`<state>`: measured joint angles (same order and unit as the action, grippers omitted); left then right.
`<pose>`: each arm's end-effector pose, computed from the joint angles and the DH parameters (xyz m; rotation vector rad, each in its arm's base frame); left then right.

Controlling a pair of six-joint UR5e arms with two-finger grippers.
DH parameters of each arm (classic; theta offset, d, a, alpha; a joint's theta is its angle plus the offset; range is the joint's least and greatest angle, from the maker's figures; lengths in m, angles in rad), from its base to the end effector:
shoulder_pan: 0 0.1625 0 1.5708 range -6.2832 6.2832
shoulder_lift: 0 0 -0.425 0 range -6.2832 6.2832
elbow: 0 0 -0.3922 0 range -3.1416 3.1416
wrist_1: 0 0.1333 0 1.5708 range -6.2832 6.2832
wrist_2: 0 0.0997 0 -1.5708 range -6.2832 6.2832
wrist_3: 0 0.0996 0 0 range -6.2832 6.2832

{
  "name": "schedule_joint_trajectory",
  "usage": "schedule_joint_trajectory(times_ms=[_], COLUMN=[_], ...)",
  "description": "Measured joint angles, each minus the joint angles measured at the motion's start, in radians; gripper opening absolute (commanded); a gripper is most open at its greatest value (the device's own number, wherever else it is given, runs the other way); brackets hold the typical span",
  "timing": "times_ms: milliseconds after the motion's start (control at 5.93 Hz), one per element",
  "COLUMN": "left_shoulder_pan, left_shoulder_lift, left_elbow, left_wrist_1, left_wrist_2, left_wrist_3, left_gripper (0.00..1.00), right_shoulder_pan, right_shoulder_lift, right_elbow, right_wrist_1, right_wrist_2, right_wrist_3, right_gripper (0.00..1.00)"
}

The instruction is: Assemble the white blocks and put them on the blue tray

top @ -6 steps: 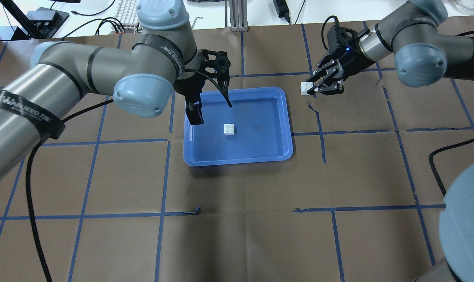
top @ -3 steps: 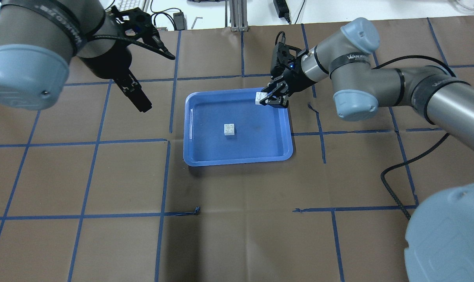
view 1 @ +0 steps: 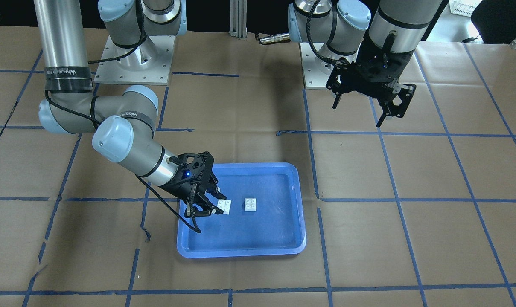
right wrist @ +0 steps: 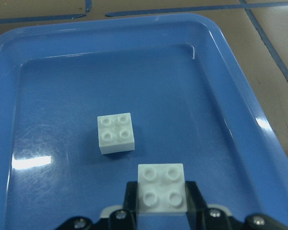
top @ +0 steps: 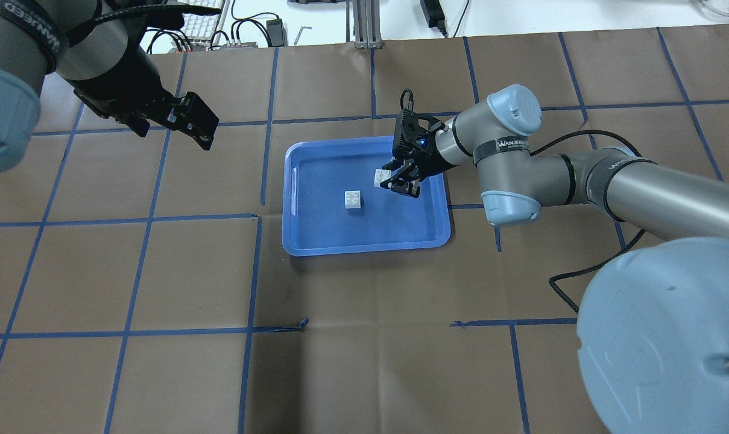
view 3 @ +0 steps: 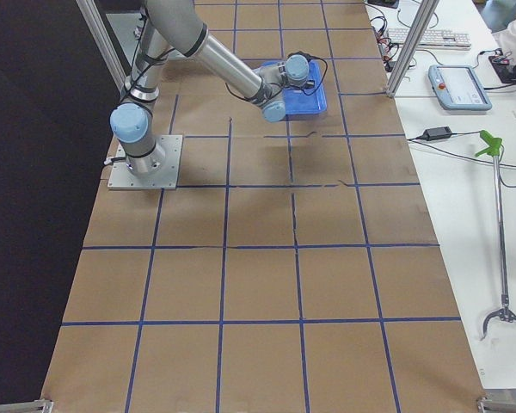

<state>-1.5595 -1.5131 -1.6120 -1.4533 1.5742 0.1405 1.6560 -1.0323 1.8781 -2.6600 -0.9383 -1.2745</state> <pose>-0.1275 -0.4812 0.5079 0.2011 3.1146 -0.2084 0.2420 -0.5757 0.1799 -1.7483 1.9940 -0.7542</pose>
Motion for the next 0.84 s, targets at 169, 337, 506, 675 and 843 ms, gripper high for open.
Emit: schedule_joint_trajectory(times_ms=[169,337,506,675,843], left_shoulder_pan=[0.000,0.001,0.002,0.002,0.002], left_shoulder_lift=[0.012,0.020,0.025,0.031,0.037], left_elbow=[0.002,0.002,0.004,0.005,0.006], left_wrist_1=[-0.005,-0.010,-0.018,-0.033,-0.046], left_wrist_2=[-0.003,-0.006,-0.006,-0.003,-0.001], left_wrist_3=[-0.163,-0.232,-0.269,-0.300,-0.321], left_gripper=[0.99,0.99,0.99,0.99,0.99], right_shoulder_pan=[0.003,0.012,0.031,0.045,0.050], right_shoulder_lift=[0.020,0.028,0.033,0.037,0.038], right_elbow=[0.002,0.005,0.010,0.013,0.016], right_wrist_1=[-0.022,-0.029,-0.034,-0.036,-0.036], right_wrist_2=[0.001,0.001,0.002,0.002,0.002], right_wrist_3=[0.001,0.001,0.001,0.001,0.001], right_gripper=[0.28,0.28,0.28,0.28,0.28])
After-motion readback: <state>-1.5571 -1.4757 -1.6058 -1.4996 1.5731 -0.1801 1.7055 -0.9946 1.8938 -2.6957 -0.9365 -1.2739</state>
